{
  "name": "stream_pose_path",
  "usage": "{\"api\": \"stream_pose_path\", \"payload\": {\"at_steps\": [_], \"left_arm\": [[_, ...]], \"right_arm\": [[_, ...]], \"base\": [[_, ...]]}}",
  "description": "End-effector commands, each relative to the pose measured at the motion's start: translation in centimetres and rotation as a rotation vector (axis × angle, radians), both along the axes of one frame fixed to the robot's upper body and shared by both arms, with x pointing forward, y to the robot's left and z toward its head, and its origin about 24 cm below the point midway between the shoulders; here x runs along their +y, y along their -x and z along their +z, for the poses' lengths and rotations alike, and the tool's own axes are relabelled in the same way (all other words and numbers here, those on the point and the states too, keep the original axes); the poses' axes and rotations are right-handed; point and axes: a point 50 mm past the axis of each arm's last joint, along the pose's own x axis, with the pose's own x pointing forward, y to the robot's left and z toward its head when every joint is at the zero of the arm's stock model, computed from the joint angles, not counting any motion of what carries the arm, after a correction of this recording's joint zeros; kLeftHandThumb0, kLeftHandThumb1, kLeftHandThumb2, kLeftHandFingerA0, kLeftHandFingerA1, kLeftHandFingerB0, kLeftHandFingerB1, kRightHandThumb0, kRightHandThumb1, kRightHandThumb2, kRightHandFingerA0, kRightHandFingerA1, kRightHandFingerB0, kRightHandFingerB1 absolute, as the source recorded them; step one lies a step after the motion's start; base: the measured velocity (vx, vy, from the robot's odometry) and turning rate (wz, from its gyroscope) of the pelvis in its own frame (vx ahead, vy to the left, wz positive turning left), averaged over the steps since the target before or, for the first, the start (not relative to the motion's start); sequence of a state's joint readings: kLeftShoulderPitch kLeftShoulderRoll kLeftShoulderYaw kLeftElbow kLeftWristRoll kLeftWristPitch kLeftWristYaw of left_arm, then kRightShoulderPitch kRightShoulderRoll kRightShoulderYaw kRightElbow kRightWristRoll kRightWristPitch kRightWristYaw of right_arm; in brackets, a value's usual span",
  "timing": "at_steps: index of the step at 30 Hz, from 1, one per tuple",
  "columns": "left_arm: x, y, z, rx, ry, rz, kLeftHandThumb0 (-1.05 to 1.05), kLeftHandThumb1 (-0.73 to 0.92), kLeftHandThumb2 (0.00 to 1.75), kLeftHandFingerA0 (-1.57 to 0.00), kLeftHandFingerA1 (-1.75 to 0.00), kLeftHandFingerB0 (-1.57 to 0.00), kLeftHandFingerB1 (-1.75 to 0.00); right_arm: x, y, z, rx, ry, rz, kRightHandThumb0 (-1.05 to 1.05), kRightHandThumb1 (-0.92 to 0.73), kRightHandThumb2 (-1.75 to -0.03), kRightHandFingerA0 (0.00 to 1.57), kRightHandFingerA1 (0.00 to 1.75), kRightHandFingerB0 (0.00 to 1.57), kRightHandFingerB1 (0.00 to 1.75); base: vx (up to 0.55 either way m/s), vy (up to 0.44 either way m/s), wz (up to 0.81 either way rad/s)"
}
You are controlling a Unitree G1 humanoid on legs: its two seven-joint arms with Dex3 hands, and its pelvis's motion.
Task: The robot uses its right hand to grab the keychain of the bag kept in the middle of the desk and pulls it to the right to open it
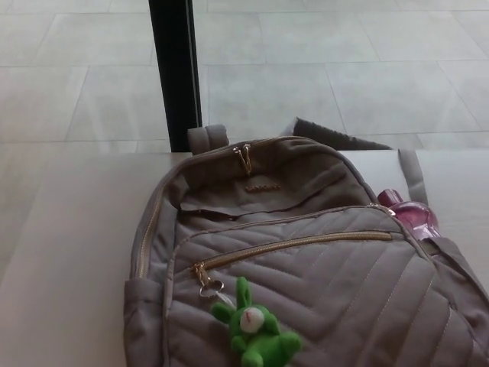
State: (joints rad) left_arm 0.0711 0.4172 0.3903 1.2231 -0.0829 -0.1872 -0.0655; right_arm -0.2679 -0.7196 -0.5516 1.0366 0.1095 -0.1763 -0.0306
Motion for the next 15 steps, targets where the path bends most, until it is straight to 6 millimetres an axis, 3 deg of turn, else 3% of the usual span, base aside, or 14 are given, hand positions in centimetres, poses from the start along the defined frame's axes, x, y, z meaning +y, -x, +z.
{"api": "stream_pose_path", "payload": {"at_steps": [1, 2, 3, 4, 5, 6, 9, 10, 11, 12, 13, 15], "left_arm": [[0.4, 0.1, 0.3, -0.010, -0.005, 0.009, -0.49, 0.54, 0.55, -0.75, -0.74, -0.63, -0.48], [0.4, 0.2, 0.2, -0.006, -0.009, 0.012, -0.50, 0.54, 0.57, -0.73, -0.67, -0.66, -0.50], [0.4, 0.1, 0.3, -0.004, -0.012, 0.010, -0.50, 0.54, 0.57, -0.74, -0.66, -0.67, -0.50], [0.4, 0.0, 0.3, -0.005, -0.015, 0.010, -0.49, 0.55, 0.57, -0.75, -0.68, -0.68, -0.50], [0.4, 0.0, 0.3, -0.004, -0.014, 0.012, -0.49, 0.55, 0.57, -0.75, -0.67, -0.68, -0.50], [0.4, 0.0, 0.2, 0.000, -0.016, 0.007, -0.49, 0.56, 0.57, -0.76, -0.67, -0.67, -0.49], [0.3, 0.0, 0.3, 0.010, -0.026, -0.010, -0.49, 0.57, 0.57, -0.73, -0.67, -0.65, -0.48], [0.3, 0.0, 0.3, -0.001, -0.019, -0.001, -0.49, 0.56, 0.57, -0.72, -0.67, -0.66, -0.49], [0.2, 0.1, 0.1, 0.011, -0.023, -0.003, -0.49, 0.55, 0.57, -0.73, -0.65, -0.67, -0.49], [0.2, 0.1, 0.1, 0.009, -0.020, 0.005, -0.47, 0.55, 0.57, -0.74, -0.67, -0.67, -0.49], [0.2, 0.0, 0.1, 0.009, -0.019, 0.006, -0.47, 0.55, 0.57, -0.73, -0.66, -0.65, -0.48], [0.2, -0.1, 0.1, 0.006, -0.010, 0.003, -0.45, 0.56, 0.57, -0.74, -0.68, -0.65, -0.49]], "right_arm": [[1.8, -3.9, 5.2, -0.260, 0.025, 0.163, -1.05, -0.54, -1.04, 0.90, 1.27, 0.03, 0.56], [4.3, -5.9, 7.0, -0.343, 0.050, 0.254, -1.05, -0.69, -0.67, 0.75, 1.34, 0.05, 0.87], [5.4, -6.6, 7.7, -0.361, 0.079, 0.309, -1.05, -0.54, -1.11, 0.64, 1.18, 0.00, 0.72], [6.9, -7.2, 8.5, -0.378, 0.140, 0.368, -1.05, -0.73, -0.65, 0.52, 1.32, 0.03, 0.84], [7.8, -7.4, 8.9, -0.385, 0.168, 0.413, -1.05, -0.55, -1.11, 0.62, 1.13, 0.00, 0.67], [8.8, -7.6, 9.4, -0.394, 0.198, 0.458, -1.05, -0.54, -1.03, 0.45, 1.03, 0.03, 0.65], [13.0, -7.8, 10.8, -0.447, 0.219, 0.619, -1.05, -0.59, -1.01, 0.43, 0.90, 0.08, 0.58], [14.7, -7.8, 11.4, -0.455, 0.228, 0.689, -0.97, -0.71, -0.62, 0.47, 0.99, 0.04, 0.56], [18.3, -7.2, 12.4, -0.471, 0.272, 0.820, -1.03, -0.57, -0.97, 0.47, 0.77, 0.12, 0.48], [19.9, -7.0, 12.8, -0.497, 0.321, 0.912, -0.93, -0.56, -0.96, 0.42, 0.74, 0.11, 0.49], [21.2, -6.7, 12.9, -0.516, 0.322, 0.974, -0.81, -0.64, -0.60, 0.45, 0.74, 0.20, 0.38], [24.2, -5.6, 13.2, -0.527, 0.372, 1.080, -0.80, -0.61, -0.59, 0.50, 0.57, 0.30, 0.36]], "base": [[-0.01, -0.006, 0.09], [0.00, 0.000, 0.00], [-0.01, -0.006, 0.07], [0.00, 0.000, 0.00], [0.00, 0.000, 0.00], [0.00, 0.000, 0.00], [0.00, 0.000, 0.00], [0.00, 0.000, 0.00], [0.00, 0.000, 0.00], [0.00, 0.000, 0.00], [0.00, 0.000, 0.00], [0.00, 0.000, 0.00]]}}
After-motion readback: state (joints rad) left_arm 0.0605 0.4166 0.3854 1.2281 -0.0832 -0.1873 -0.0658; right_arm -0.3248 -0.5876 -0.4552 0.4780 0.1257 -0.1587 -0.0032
